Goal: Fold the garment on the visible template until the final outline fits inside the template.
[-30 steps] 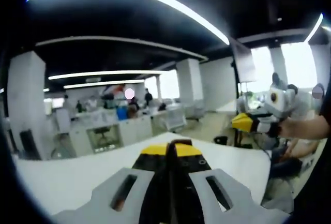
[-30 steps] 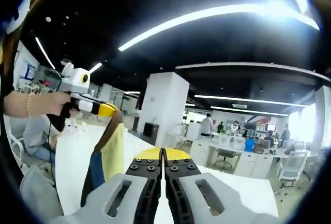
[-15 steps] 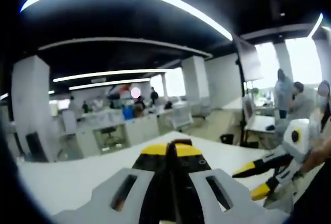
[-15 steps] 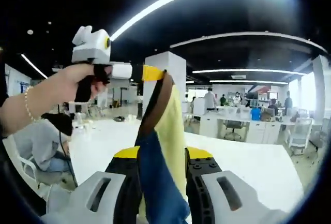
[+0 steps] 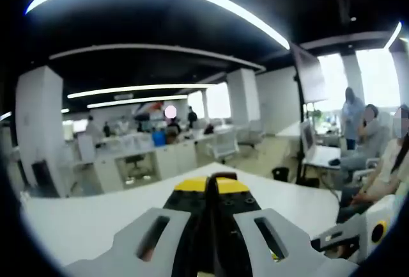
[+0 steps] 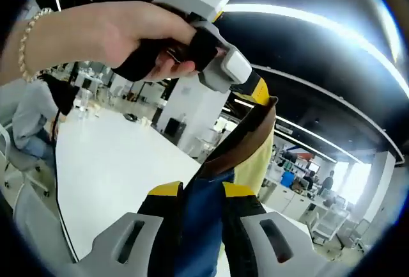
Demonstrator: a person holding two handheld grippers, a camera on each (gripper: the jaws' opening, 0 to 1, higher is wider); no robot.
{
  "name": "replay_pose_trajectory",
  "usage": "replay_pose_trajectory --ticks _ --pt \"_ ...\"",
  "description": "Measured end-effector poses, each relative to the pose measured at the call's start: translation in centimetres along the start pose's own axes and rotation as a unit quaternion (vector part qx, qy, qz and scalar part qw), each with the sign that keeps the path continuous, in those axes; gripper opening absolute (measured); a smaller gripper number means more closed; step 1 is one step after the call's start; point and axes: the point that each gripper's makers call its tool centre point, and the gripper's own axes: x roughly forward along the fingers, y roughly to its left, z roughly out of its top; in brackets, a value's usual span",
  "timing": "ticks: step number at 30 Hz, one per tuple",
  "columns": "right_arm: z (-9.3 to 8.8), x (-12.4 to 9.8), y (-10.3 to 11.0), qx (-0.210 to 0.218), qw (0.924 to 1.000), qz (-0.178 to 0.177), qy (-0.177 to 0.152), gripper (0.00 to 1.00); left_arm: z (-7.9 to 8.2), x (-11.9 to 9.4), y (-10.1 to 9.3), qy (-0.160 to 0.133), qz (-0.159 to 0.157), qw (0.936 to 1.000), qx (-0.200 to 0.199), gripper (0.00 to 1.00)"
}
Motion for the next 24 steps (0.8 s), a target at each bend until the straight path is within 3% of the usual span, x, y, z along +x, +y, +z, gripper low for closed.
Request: replay_pose_trajectory --ticks 8,19,24 --pt "-0.1 1.6 -1.9 -0.069 0.9967 -0.042 0.011 0.21 0.8 0.3 -0.9 -0.007 -0.008 0.9999 -0.009 0.00" --pt "-0.8 1.7 -2.3 -0.046 0.9976 -0.045 0.027 0.22 1.1 0.7 -1.4 -0.014 -0.016 0.9995 -0.021 0.00" --pt "-1.1 2.1 -1.8 -0.062 0.9966 -0.044 0.034 0.23 1.3 0.9 -1.6 -0.019 -0.018 0.9993 -0.028 0.00"
